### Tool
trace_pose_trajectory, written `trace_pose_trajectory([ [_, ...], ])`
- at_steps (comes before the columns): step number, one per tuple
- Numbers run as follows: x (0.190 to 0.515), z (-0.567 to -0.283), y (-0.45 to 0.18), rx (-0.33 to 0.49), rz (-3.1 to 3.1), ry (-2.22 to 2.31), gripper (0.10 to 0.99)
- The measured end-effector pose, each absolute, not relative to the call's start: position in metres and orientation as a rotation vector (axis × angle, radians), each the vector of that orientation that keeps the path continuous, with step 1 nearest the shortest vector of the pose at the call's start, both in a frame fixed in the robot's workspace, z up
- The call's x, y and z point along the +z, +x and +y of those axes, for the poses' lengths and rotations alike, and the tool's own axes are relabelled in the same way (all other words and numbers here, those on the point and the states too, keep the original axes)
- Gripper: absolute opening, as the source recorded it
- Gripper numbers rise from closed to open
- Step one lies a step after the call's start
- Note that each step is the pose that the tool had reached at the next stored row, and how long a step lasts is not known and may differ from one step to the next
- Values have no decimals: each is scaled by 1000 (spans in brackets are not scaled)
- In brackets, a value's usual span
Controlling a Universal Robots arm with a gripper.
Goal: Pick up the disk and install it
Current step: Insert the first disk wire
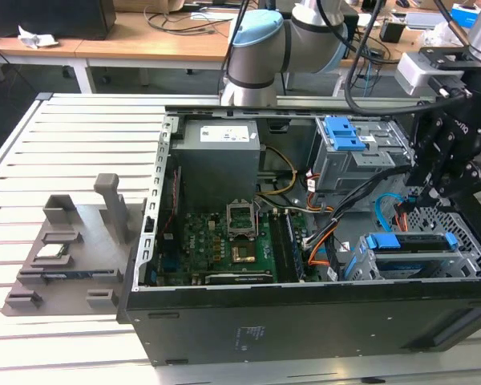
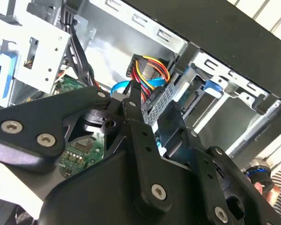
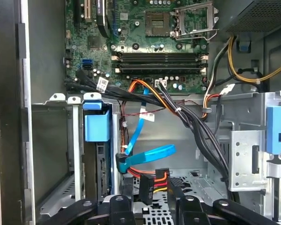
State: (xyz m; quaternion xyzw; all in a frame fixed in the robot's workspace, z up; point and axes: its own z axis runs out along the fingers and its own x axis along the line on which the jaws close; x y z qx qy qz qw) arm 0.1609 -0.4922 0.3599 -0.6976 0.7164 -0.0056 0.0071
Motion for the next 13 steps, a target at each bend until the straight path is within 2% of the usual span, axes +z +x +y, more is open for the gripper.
trace_pose_trajectory([
  [13, 353, -492, 164, -33, 2248, -2187, 408],
])
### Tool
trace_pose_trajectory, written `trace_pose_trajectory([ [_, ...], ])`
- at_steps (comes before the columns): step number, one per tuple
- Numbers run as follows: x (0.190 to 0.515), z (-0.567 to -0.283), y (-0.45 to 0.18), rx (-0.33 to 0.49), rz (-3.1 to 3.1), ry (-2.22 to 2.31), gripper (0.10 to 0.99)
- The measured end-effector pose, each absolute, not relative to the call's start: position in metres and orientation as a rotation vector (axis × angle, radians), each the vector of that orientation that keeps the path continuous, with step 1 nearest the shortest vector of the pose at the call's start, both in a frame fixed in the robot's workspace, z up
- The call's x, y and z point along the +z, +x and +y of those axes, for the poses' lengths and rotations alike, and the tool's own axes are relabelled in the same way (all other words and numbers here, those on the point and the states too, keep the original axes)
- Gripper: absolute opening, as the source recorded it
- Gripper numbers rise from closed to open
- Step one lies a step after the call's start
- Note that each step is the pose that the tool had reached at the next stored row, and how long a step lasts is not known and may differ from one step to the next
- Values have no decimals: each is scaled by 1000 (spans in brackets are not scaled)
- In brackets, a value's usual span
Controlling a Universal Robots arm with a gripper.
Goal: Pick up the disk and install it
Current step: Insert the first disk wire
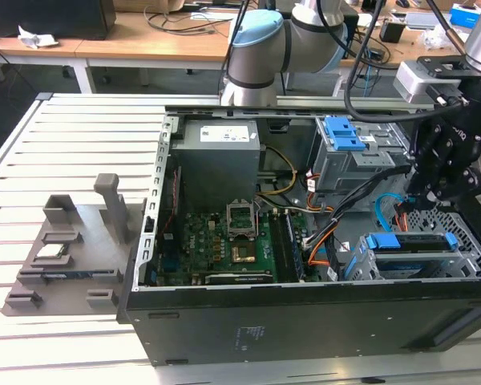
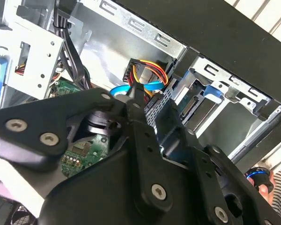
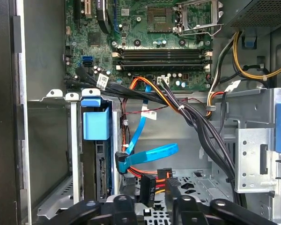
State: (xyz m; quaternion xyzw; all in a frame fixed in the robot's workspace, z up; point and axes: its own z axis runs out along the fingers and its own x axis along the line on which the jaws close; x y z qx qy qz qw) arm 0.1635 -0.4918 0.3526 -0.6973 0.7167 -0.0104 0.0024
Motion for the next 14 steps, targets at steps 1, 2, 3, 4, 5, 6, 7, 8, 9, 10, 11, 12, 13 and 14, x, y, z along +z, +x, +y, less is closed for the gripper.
trace_pose_trajectory([
  [1, 353, -492, 164, -33, 2248, -2187, 341],
  [2, 353, -492, 164, -33, 2248, -2187, 278],
  [3, 353, -492, 164, -33, 2248, -2187, 220],
  [4, 353, -492, 164, -33, 2248, -2187, 173],
  [5, 353, -492, 164, -33, 2248, -2187, 169],
  [6, 353, -492, 164, -33, 2248, -2187, 169],
  [7, 353, -492, 164, -33, 2248, -2187, 169],
  [8, 353, -492, 164, -33, 2248, -2187, 169],
  [9, 353, -492, 164, -33, 2248, -2187, 169],
  [10, 353, -492, 164, -33, 2248, -2187, 169],
  [11, 352, -493, 164, -33, 2248, -2187, 169],
  [12, 353, -494, 164, -33, 2248, -2187, 169],
  [13, 353, -495, 164, -33, 2248, -2188, 169],
  [14, 353, -497, 164, -33, 2248, -2187, 169],
])
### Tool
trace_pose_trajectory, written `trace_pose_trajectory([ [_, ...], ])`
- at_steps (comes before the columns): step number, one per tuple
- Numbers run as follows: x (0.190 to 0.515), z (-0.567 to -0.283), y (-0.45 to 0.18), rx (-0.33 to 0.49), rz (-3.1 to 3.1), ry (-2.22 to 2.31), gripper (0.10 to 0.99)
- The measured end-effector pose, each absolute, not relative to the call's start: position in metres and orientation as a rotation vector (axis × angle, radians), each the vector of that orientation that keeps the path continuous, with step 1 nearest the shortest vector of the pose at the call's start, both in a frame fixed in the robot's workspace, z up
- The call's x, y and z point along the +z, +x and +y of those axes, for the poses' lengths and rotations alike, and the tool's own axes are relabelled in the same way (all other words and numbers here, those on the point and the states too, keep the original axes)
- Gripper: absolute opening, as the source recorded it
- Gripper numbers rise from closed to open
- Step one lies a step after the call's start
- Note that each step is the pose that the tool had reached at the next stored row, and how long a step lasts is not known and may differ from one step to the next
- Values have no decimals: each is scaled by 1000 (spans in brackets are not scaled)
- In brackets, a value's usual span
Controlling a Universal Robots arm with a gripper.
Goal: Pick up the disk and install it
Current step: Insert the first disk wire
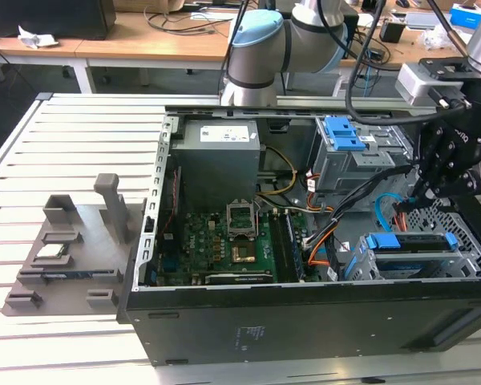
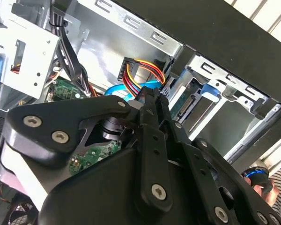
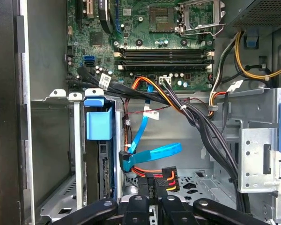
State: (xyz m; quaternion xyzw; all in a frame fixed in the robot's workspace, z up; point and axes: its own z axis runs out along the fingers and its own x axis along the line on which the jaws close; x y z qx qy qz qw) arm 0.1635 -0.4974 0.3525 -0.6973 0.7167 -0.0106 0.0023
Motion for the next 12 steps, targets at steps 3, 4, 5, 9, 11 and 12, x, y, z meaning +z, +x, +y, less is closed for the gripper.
trace_pose_trajectory([
  [3, 353, -506, 164, -34, 2249, -2188, 169],
  [4, 353, -508, 164, -35, 2249, -2188, 169],
  [5, 353, -520, 164, -36, 2250, -2189, 169],
  [9, 353, -530, 164, -38, 2250, -2189, 169],
  [11, 353, -535, 164, -38, 2250, -2190, 169],
  [12, 353, -538, 164, -39, 2251, -2190, 169],
])
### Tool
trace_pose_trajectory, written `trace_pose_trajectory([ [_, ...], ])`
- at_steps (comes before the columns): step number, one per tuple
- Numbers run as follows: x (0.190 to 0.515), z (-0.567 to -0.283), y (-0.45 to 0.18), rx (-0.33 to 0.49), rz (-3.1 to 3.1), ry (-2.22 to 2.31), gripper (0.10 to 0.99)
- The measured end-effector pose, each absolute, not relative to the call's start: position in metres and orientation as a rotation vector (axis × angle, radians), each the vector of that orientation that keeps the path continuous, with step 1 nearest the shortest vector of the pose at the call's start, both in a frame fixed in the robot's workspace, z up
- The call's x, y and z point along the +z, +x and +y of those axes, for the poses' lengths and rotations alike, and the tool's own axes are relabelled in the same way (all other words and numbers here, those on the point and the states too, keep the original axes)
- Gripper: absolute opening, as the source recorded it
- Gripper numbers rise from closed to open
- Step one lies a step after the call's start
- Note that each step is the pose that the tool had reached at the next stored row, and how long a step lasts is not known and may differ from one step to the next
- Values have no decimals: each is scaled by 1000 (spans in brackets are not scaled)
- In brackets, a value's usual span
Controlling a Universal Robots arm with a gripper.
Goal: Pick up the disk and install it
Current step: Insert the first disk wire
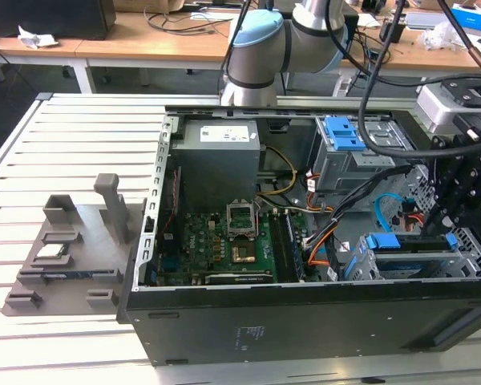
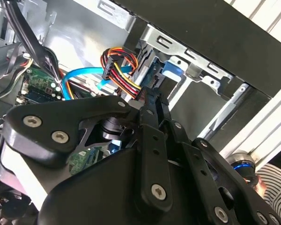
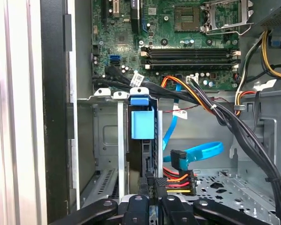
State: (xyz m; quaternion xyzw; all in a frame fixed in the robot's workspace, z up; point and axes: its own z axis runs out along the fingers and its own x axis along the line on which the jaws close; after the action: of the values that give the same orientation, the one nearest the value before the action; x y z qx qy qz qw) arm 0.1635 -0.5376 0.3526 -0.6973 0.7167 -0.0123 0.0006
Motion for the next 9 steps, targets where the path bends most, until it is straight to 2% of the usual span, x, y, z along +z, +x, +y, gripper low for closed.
trace_pose_trajectory([
  [9, 348, -543, 165, -39, 2251, -2190, 169],
])
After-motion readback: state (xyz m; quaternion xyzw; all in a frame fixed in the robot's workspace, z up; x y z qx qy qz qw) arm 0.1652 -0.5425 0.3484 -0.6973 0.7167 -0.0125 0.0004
